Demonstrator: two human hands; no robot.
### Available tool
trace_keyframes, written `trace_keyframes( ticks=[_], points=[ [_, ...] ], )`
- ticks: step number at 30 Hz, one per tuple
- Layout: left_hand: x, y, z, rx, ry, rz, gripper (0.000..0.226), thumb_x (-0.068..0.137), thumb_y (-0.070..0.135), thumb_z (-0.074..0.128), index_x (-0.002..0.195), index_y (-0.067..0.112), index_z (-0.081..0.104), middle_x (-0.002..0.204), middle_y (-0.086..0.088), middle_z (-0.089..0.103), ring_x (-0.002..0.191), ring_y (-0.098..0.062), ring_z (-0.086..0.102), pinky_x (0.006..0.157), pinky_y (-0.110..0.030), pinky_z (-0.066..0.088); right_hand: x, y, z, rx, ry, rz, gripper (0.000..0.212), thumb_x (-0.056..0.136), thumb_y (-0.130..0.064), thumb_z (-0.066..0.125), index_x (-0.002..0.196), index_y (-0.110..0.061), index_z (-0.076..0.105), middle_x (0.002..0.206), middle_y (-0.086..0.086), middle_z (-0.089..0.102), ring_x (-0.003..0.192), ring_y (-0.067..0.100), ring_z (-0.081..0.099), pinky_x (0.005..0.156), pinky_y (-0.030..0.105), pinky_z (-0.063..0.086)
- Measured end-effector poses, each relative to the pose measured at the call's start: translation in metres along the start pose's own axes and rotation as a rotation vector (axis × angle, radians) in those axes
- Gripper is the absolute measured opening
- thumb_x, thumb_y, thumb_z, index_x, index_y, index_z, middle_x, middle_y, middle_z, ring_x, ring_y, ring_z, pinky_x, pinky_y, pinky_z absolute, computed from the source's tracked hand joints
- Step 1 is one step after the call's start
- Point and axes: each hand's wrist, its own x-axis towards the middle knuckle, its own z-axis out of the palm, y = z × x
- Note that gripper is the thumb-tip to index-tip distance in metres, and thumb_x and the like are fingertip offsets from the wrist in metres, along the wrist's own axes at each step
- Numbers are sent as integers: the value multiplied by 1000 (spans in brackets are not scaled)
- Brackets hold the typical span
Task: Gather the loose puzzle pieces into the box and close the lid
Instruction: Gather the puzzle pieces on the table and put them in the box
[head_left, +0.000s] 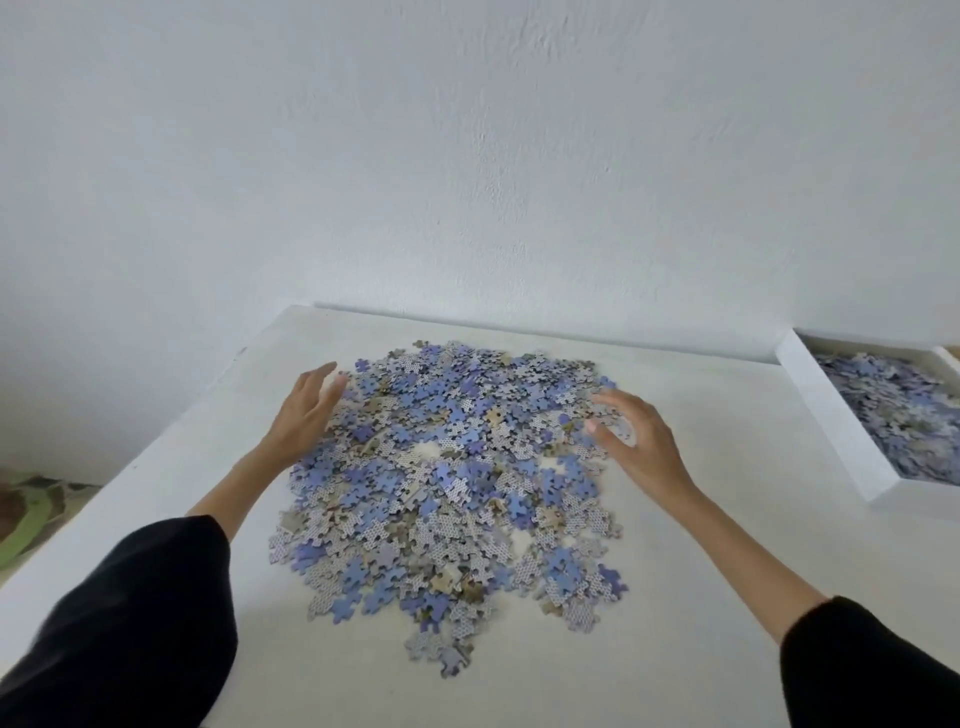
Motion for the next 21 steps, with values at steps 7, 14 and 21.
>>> trace_keyframes(
  ticks=[7,14,21],
  points=[
    [35,-17,0,97,-103,-67,65,94,54,27,147,17,22,155,-10,16,139,-30,22,112,-52,21,68,42,-16,73,-157,334,59,89,-51,45,139,-21,36,149,1,30,137,18,25,110,38,20],
    [58,1,10,9,-186,24,110,60,94,12,147,26,21,154,-4,22,137,-22,27,110,-46,21,81,31,13,86,-154,390,65,89,-57,33,144,-24,25,153,2,22,141,23,16,114,51,12],
    [62,10,14,-131,-263,233,83,73,80,29,137,29,40,144,2,39,123,-8,44,105,-34,36,65,14,29,277,-55,156,40,89,-46,35,123,-32,51,124,-20,50,119,7,46,101,33,33]
  ],
)
